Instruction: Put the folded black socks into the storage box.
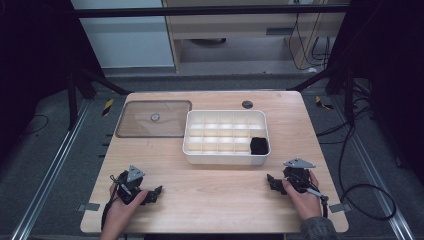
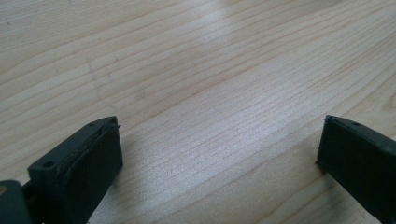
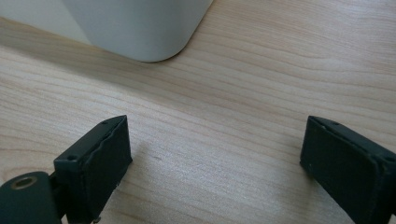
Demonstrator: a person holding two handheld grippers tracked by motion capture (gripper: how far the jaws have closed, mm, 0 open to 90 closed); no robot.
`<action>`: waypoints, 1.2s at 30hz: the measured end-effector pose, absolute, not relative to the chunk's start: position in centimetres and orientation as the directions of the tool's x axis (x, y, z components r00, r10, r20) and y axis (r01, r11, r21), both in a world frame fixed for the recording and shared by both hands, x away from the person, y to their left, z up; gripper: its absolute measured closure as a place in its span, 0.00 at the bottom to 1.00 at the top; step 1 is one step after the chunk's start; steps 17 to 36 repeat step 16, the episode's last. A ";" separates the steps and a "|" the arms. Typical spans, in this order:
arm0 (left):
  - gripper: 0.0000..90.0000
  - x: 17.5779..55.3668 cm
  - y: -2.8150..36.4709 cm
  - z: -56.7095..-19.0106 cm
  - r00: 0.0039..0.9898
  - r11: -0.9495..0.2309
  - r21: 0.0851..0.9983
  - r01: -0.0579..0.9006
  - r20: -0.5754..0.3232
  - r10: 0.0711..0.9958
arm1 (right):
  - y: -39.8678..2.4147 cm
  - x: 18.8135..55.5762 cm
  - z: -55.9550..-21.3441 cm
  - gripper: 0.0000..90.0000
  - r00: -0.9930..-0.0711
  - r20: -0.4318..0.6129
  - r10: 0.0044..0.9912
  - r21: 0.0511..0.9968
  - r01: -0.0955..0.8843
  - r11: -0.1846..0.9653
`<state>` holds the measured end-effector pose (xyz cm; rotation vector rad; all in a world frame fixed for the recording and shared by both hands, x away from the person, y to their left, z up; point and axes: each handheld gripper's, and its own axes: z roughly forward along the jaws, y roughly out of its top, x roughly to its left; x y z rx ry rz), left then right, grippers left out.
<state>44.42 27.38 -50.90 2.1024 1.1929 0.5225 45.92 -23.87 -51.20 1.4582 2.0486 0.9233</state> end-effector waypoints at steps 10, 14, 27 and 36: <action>0.00 44.4 27.4 -50.9 0.505 -0.370 0.709 0.601 0.022 0.863 | -23.3 46.0 -51.3 0.06 -0.313 0.001 0.950 0.734 0.645 0.212; 0.00 44.5 27.3 -50.9 0.502 -0.367 0.709 0.602 0.022 0.865 | -23.2 46.0 -51.3 0.06 -0.307 -0.003 0.952 0.733 0.646 0.211; 0.00 44.5 27.3 -50.9 0.501 -0.367 0.709 0.603 0.021 0.865 | -23.1 46.1 -51.3 0.05 -0.303 -0.003 0.953 0.733 0.647 0.208; 0.00 44.5 27.3 -50.9 0.501 -0.367 0.709 0.603 0.021 0.865 | -23.1 46.1 -51.3 0.05 -0.303 -0.003 0.953 0.733 0.647 0.208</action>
